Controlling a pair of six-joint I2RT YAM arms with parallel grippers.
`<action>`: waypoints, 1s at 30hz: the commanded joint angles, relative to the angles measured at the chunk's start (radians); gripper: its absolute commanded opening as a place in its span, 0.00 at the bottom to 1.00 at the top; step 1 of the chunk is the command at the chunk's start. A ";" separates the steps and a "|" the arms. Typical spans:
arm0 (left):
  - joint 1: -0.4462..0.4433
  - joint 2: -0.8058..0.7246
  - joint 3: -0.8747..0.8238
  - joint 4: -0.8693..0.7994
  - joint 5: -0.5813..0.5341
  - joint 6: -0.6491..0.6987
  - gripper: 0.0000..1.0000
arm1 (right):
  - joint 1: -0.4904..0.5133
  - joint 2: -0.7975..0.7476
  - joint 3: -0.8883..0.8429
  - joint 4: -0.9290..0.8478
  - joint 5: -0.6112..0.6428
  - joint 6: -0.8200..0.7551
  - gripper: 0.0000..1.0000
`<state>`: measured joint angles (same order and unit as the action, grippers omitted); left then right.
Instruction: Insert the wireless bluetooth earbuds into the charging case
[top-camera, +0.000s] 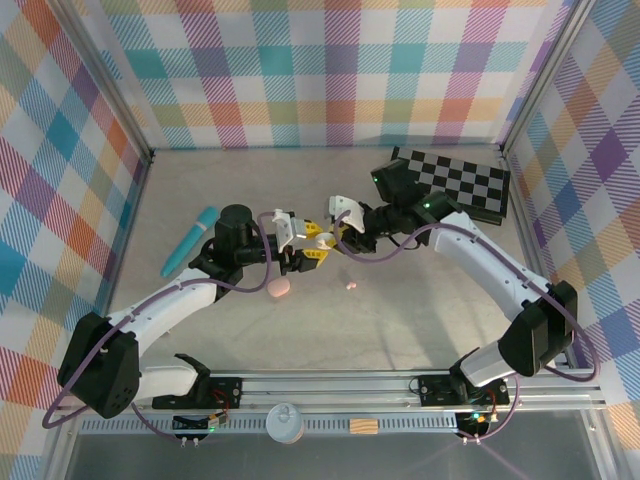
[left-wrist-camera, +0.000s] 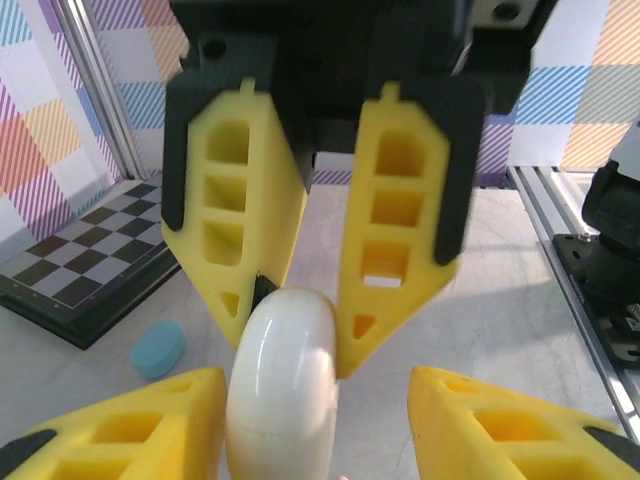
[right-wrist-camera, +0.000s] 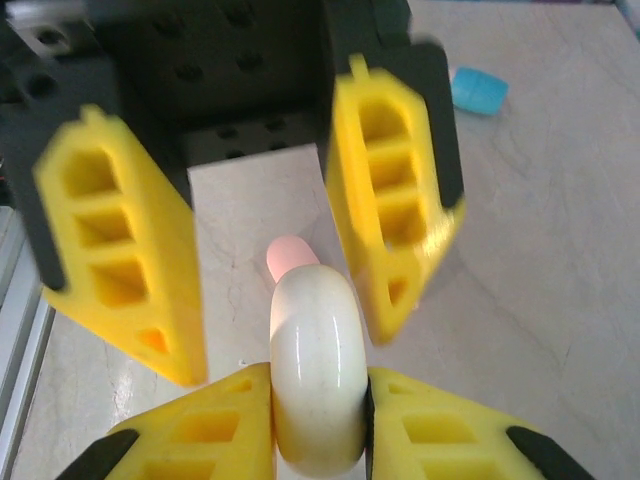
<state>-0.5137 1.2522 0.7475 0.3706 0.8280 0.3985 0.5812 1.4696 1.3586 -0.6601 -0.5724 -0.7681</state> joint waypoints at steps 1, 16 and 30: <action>0.001 -0.047 -0.031 0.017 -0.024 0.005 0.57 | -0.028 -0.052 -0.057 0.075 -0.031 0.065 0.25; -0.020 0.007 -0.188 0.083 -0.282 -0.029 0.90 | -0.164 0.294 -0.042 0.228 -0.001 0.680 0.25; -0.020 0.009 -0.202 0.011 -0.331 -0.043 0.95 | -0.188 0.792 0.351 0.140 0.056 0.954 0.24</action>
<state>-0.5240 1.2701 0.5529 0.4175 0.5152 0.3710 0.4053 2.2318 1.6695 -0.4751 -0.5343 0.1200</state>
